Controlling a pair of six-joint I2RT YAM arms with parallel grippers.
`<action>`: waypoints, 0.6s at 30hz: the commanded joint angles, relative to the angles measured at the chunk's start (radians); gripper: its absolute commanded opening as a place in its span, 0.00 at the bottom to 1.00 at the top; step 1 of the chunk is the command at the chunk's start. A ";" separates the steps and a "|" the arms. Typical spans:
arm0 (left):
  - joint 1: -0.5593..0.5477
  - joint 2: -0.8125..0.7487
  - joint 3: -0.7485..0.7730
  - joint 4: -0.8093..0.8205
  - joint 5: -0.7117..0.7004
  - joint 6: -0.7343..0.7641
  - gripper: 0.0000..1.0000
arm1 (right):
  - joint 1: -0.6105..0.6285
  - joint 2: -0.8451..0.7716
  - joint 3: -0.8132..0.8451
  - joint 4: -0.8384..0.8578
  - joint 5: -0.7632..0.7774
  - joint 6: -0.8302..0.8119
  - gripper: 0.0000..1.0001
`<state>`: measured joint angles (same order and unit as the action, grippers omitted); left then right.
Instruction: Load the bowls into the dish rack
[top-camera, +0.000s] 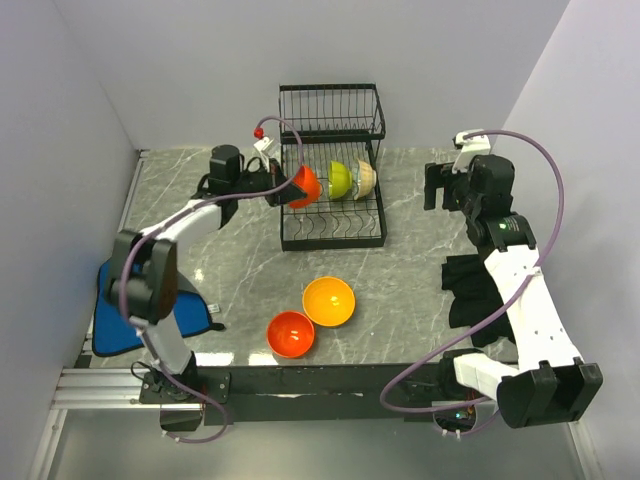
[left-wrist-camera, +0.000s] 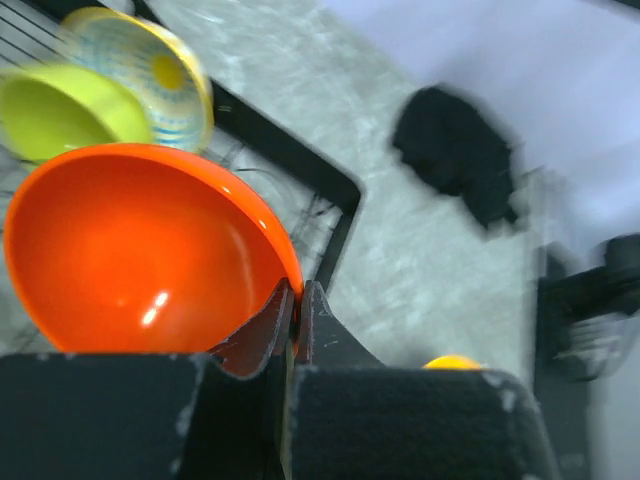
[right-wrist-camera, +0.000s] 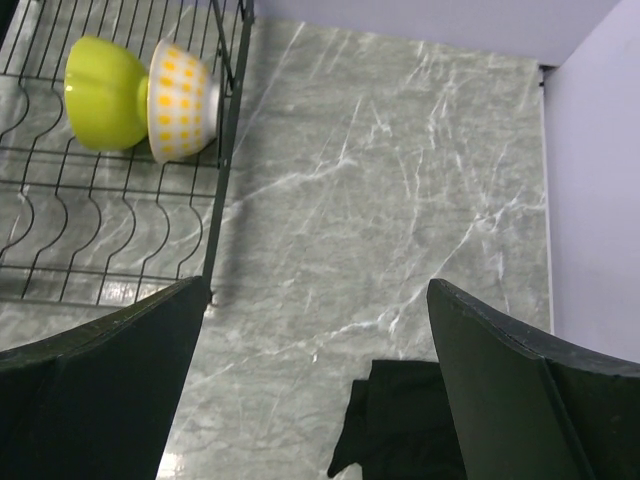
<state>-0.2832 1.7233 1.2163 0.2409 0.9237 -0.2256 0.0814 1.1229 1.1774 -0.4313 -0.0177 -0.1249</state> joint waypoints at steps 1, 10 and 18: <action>0.001 0.143 0.060 0.477 0.156 -0.452 0.01 | -0.008 0.003 0.031 0.043 0.016 -0.010 1.00; -0.001 0.309 0.058 0.747 0.073 -0.701 0.01 | -0.009 0.006 0.028 0.016 0.016 -0.005 1.00; -0.007 0.429 0.135 0.808 0.050 -0.733 0.01 | -0.009 0.035 0.048 0.005 0.012 -0.004 1.00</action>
<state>-0.2840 2.1139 1.2839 0.9203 0.9947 -0.9146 0.0776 1.1500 1.1782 -0.4366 -0.0154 -0.1249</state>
